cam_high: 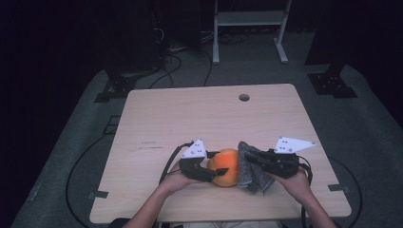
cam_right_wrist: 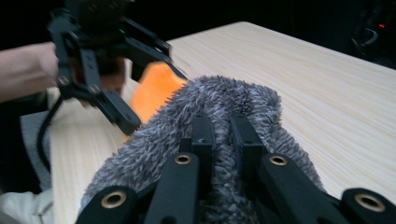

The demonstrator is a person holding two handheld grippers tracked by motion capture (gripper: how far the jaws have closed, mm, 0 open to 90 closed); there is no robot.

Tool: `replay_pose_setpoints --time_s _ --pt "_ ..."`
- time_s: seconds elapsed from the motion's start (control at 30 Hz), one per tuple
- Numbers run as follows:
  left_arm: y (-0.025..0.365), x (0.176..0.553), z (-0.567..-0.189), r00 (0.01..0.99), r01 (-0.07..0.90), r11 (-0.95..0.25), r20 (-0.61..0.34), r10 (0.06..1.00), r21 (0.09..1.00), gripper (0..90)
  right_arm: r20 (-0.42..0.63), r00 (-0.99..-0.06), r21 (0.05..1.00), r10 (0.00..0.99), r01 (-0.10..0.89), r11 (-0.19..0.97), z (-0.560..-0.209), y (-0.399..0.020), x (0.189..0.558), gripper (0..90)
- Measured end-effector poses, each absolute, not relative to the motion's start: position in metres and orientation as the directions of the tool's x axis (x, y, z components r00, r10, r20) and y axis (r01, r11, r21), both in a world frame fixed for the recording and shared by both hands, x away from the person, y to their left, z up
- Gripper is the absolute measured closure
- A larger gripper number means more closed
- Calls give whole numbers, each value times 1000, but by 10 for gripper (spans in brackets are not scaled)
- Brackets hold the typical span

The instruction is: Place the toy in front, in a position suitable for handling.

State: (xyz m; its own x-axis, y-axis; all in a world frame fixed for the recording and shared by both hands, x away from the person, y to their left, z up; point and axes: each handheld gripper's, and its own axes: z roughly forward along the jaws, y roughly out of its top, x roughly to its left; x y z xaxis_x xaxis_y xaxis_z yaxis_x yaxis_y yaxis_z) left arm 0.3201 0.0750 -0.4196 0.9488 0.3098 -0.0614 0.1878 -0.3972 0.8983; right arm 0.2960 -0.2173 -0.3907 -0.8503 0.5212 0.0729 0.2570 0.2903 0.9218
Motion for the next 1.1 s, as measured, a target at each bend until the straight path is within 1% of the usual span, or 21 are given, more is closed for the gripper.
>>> replay_pose_setpoints --time_s 0.07,0.13,0.2,0.23,0.3,0.37,0.5,0.6,0.63,0.67,0.73,0.93,1.1 --pt "74 318 -419 955 172 -408 -50 294 897 342 62 -853 918 518 252 306 -390 -211 299 814" --pt "75 317 -420 966 168 -420 -63 251 892 288 64 -855 909 515 263 324 -393 -207 303 815" --pt "75 315 -421 969 156 -424 -55 240 892 270 76 -850 904 521 280 324 -397 -206 306 814" --pt "74 314 -422 969 150 -431 -46 242 890 273 79 -850 903 520 282 325 -397 -205 306 815" --pt "72 312 -423 970 132 -443 -25 240 887 322 75 -857 904 511 275 328 -394 -202 303 815" --pt "69 309 -422 970 116 -455 -2 243 883 351 60 -866 905 497 257 340 -391 -196 299 814" --pt "66 306 -422 969 104 -464 17 248 880 369 43 -888 910 458 224 349 -385 -185 295 814" --pt "68 307 -422 966 112 -460 12 258 881 389 31 -887 904 461 222 366 -384 -183 295 815" --pt "70 309 -422 968 116 -451 1 252 885 385 38 -877 900 480 239 365 -386 -189 299 815" --pt "70 309 -422 970 116 -447 -4 243 887 375 42 -874 898 485 246 365 -388 -192 301 815" --pt "72 312 -423 974 137 -420 -46 220 897 329 63 -865 896 498 269 354 -393 -200 304 815" --pt "69 311 -423 971 129 -421 -29 236 898 413 76 -845 888 529 299 350 -398 -216 298 817" --pt "68 313 -423 963 154 -408 -43 267 900 434 36 -861 886 507 262 382 -391 -209 285 819"
